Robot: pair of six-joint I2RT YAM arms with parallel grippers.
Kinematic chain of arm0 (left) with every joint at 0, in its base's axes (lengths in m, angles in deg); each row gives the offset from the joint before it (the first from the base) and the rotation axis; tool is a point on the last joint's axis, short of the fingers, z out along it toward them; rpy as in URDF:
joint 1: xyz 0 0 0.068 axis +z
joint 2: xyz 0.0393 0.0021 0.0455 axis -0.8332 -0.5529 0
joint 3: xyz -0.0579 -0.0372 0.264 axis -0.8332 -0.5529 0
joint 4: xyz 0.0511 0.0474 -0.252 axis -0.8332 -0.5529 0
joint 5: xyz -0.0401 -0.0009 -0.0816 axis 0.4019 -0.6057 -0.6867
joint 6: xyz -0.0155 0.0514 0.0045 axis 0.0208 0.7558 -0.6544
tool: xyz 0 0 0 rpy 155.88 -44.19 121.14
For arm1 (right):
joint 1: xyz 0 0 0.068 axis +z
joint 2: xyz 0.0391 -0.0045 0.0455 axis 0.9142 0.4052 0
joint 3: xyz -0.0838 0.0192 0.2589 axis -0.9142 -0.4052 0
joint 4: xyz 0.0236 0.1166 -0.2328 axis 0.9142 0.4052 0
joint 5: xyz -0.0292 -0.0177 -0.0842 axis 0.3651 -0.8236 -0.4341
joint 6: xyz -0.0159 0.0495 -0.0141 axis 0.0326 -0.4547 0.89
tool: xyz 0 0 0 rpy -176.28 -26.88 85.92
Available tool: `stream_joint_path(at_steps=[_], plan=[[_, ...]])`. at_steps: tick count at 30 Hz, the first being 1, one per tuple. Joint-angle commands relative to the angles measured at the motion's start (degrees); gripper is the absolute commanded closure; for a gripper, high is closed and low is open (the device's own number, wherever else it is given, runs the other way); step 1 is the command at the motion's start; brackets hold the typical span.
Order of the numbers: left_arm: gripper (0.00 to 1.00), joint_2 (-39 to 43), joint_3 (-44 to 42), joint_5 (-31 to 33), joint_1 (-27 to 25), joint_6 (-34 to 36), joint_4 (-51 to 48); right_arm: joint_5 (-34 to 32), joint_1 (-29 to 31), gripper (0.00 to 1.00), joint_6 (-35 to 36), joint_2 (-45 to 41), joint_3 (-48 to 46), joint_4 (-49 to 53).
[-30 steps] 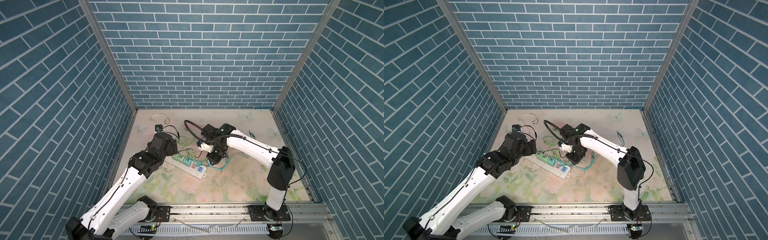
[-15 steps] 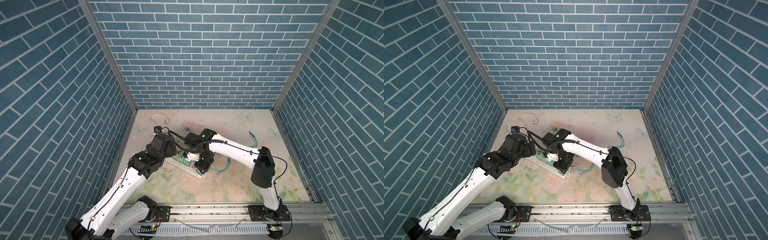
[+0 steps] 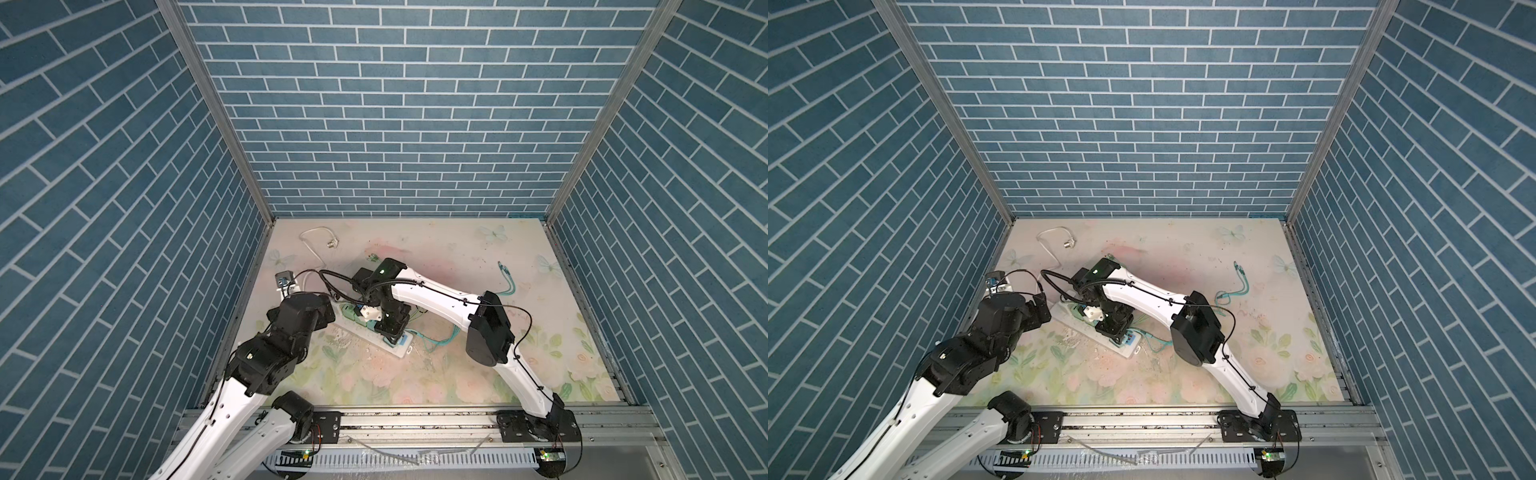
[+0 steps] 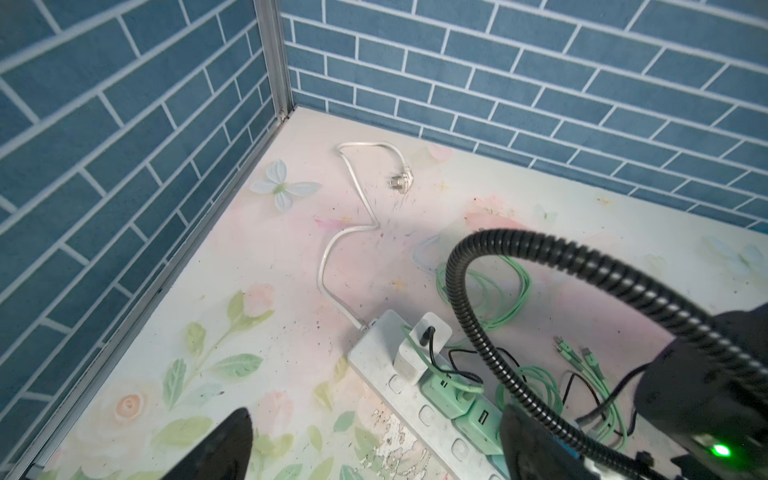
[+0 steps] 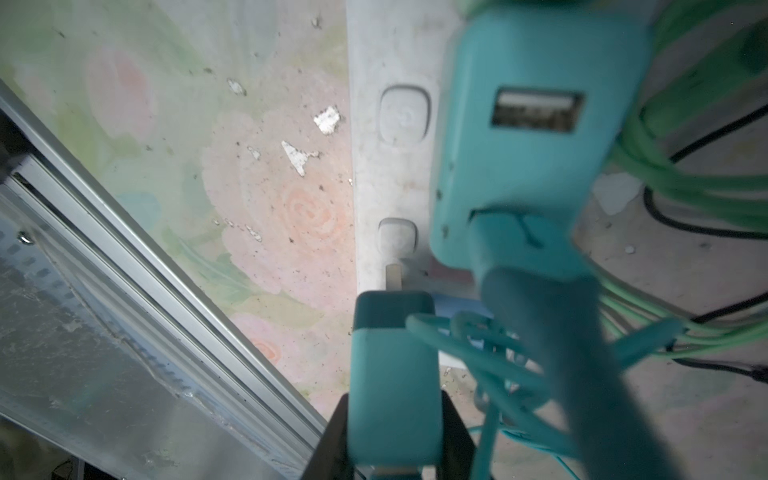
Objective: Insert the plug
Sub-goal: 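Carry the charger over the strip with the right gripper while the left follows, then lower the teal charger prongs onto the socket beside the other teal charger, right gripper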
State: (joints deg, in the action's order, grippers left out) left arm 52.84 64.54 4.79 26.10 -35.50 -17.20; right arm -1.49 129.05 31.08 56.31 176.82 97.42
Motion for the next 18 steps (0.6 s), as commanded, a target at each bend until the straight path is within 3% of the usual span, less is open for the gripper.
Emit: stream_joint_path(at_steps=[1,18], plan=[[0.06,2.3,-1.4,2.4,0.3,-1.5,-2.1,-2.0,0.3,1.0,2.5,1.4,4.2,3.6],[0.06,2.3,-1.6,2.1,0.3,-1.2,-2.6,-8.0,0.5,1.0,1.7,5.9,10.4,3.4]])
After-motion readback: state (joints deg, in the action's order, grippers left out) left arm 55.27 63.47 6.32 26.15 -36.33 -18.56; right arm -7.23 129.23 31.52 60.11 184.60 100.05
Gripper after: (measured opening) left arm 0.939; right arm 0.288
